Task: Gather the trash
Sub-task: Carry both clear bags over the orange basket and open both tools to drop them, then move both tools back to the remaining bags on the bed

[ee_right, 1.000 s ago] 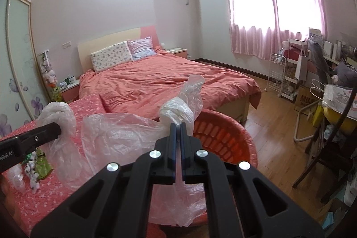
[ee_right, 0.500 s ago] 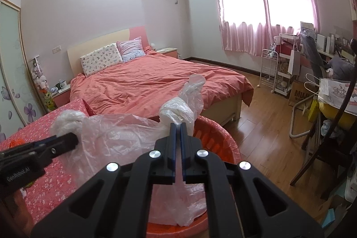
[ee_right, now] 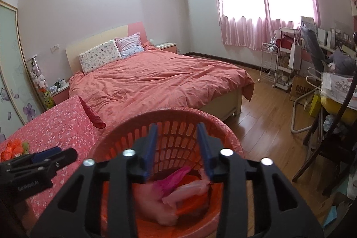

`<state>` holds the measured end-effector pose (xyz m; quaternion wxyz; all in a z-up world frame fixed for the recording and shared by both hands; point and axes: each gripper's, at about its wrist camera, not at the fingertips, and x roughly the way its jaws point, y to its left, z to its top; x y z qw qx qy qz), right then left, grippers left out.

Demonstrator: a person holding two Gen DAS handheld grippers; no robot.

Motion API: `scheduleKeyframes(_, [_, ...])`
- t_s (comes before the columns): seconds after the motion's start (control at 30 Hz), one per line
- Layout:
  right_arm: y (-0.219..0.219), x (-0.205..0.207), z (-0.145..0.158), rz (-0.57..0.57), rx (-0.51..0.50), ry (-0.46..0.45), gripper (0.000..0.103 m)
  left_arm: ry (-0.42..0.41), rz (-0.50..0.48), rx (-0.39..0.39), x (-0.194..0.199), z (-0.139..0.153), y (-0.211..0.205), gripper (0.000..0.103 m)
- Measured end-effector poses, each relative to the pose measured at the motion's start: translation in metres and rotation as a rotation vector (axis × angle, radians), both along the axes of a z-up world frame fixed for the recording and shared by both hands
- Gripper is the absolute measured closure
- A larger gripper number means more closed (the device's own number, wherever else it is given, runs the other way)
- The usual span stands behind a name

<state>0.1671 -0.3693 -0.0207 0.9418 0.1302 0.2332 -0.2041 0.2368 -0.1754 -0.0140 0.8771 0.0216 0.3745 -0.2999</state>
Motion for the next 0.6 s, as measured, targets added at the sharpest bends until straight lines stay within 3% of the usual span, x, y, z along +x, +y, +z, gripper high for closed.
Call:
scheduleKeyframes(0.1, [0.005, -0.003, 0.002, 0.001, -0.023, -0.002, 0.050, -0.005, 0.047, 0.015, 0.000, 0.001, 0.014, 0.045])
scheduleKeyframes(0.37, [0.042, -0.002, 0.015, 0.073, -0.024, 0.001, 0.050, -0.053, 0.180, 0.046, -0.010, 0.019, 0.080, 0.045])
scheduleKeyframes(0.6, [0.110, 0.006, 0.026, 0.220, -0.049, 0.008, 0.050, -0.097, 0.348, 0.067, -0.033, 0.039, 0.159, 0.045])
